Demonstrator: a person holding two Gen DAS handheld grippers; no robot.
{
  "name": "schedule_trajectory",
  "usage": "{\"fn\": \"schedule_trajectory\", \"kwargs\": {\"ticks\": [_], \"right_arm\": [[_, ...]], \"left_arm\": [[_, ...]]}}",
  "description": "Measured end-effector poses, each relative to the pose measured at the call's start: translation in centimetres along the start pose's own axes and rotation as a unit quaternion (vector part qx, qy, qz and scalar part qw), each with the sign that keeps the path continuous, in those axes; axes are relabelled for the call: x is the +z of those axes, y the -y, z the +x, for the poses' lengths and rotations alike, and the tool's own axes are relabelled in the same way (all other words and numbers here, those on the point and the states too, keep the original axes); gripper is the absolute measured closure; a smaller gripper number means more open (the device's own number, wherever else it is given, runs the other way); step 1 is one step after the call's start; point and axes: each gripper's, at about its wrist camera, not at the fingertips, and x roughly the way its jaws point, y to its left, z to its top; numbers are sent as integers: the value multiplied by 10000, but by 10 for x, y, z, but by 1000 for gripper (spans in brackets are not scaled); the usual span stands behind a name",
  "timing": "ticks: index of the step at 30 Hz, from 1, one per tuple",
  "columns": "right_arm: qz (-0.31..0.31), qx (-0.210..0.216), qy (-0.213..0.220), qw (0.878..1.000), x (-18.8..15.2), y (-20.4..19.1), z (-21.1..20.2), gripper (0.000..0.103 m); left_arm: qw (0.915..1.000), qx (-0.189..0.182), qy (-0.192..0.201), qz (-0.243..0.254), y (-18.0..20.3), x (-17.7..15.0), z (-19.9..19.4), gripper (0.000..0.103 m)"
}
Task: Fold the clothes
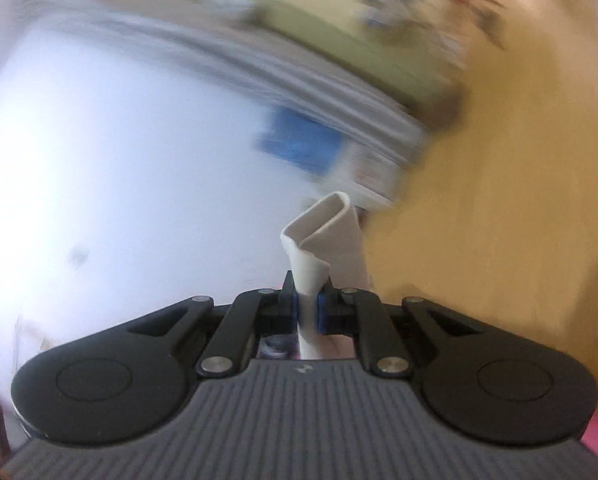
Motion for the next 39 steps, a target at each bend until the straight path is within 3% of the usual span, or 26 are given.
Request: {"fn": "schedule_trajectory", "kwargs": {"ticks": [3, 5, 7, 9, 12, 17, 21, 23, 29, 32, 35, 39], "right_arm": [[-1018, 343, 43, 9942, 7, -52, -45, 96], [-1825, 517, 69, 9818, 4, -84, -78, 96], [-2635, 701, 88, 9621, -1, -115, -110, 96], [-3475, 956, 44, 9328, -17, -137, -138, 96], [-4078, 1124, -179, 9060, -42, -155, -162, 96], [-4259, 1193, -550, 8952, -71, -160, -166, 96], [-4300, 1518, -957, 8848, -106, -176, -175, 96], [-4347, 1830, -1215, 8734, -128, -188, -170, 96], [-4533, 2882, -2419, 8080, -227, -214, -156, 96], [-4417, 3080, -3148, 7817, -291, -202, -150, 95], [-4240, 2921, -4121, 7517, -366, -168, -147, 93], [-4368, 2228, -5183, 7006, -433, -113, -137, 90]], "left_arm": [[10000, -8, 23, -43, -1, 0, -1, 37], [10000, -26, 42, -85, -2, -1, -1, 37], [9999, -42, 62, -111, -3, -2, -1, 37], [9999, -55, 80, -132, -4, -2, -2, 37], [9998, -70, 109, -173, -4, -3, -2, 37], [9995, -93, 164, -261, -6, -4, -5, 37], [9975, 5, 114, -694, -17, -1, -16, 38], [9937, 86, 122, -1112, -33, 0, -31, 38], [9734, 499, 528, -2172, -81, -1, -97, 38], [9684, 273, 558, -2415, -92, -6, -126, 34], [9710, -16, 434, -2350, -92, -13, -145, 30], [9806, -168, 80, -1951, -82, -23, -152, 29]]}}
